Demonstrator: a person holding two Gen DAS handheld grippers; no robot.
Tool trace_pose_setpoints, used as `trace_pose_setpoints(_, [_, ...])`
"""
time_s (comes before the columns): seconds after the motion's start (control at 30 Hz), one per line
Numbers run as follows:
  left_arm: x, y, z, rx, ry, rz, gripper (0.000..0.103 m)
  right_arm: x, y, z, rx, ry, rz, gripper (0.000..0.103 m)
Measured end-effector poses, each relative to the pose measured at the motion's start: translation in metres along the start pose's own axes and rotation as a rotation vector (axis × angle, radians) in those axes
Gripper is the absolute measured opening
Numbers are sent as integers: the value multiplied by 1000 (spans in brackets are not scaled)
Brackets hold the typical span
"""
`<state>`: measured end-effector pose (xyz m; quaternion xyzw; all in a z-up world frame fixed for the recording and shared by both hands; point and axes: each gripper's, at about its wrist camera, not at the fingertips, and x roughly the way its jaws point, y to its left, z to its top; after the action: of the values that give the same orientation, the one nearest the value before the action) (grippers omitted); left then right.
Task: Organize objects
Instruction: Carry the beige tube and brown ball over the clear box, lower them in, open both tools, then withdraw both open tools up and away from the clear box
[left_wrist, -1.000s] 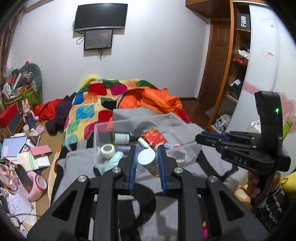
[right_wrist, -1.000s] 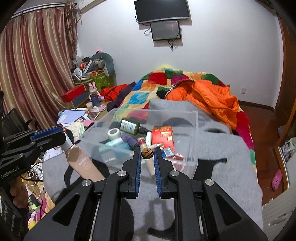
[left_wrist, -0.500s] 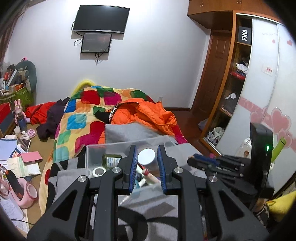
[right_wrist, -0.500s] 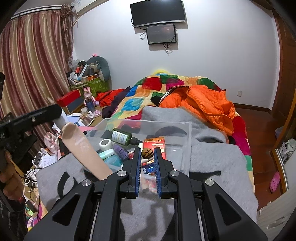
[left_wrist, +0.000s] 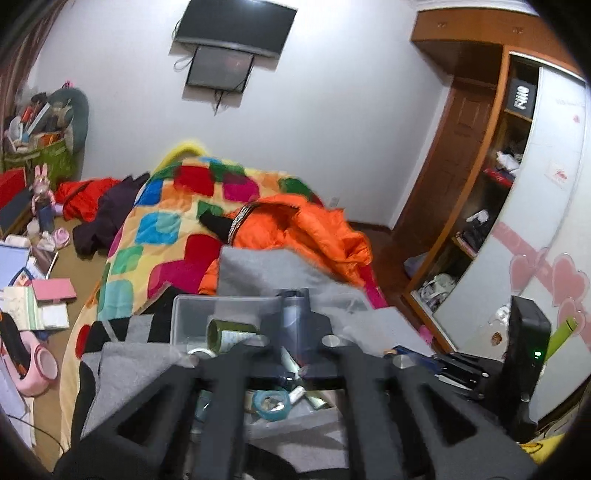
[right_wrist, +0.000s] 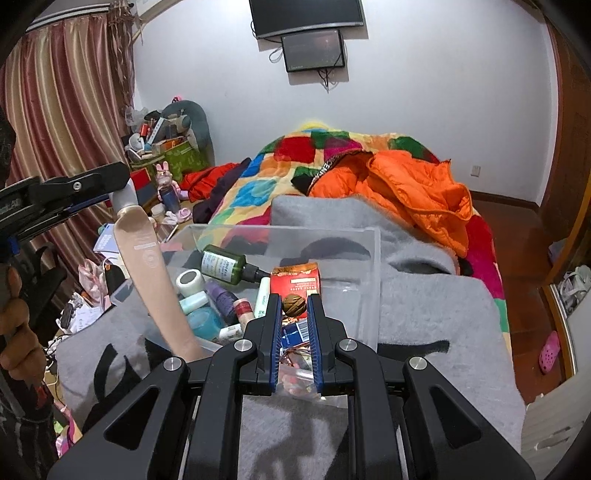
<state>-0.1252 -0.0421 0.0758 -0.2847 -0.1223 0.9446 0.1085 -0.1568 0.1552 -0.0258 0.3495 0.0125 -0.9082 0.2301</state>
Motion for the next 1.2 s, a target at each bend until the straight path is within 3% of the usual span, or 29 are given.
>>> trace_pose_setpoints(0.27, [44, 33, -16, -50, 115, 49, 0, 19, 2, -3, -3, 45, 11, 12])
trace_pose_setpoints(0.63, [49, 17, -45, 50, 175, 55, 2, 26, 5, -7, -12, 78, 14, 13])
trace_pose_setpoints(0.73, [50, 16, -48, 51, 188, 47, 5, 24, 5, -7, -10, 75, 14, 22])
trace_pose_setpoints(0.83, [48, 14, -51, 54, 189, 47, 12, 20, 5, -6, -8, 61, 10, 31])
trace_pose_setpoints(1.03, [37, 9, -53, 70, 159, 61, 47, 9, 3, -4, -1, 42, 18, 39])
trace_pose_setpoints(1.2, [28, 5, -57, 78, 149, 50, 59, -3, 5, -4, -9, 23, 24, 47])
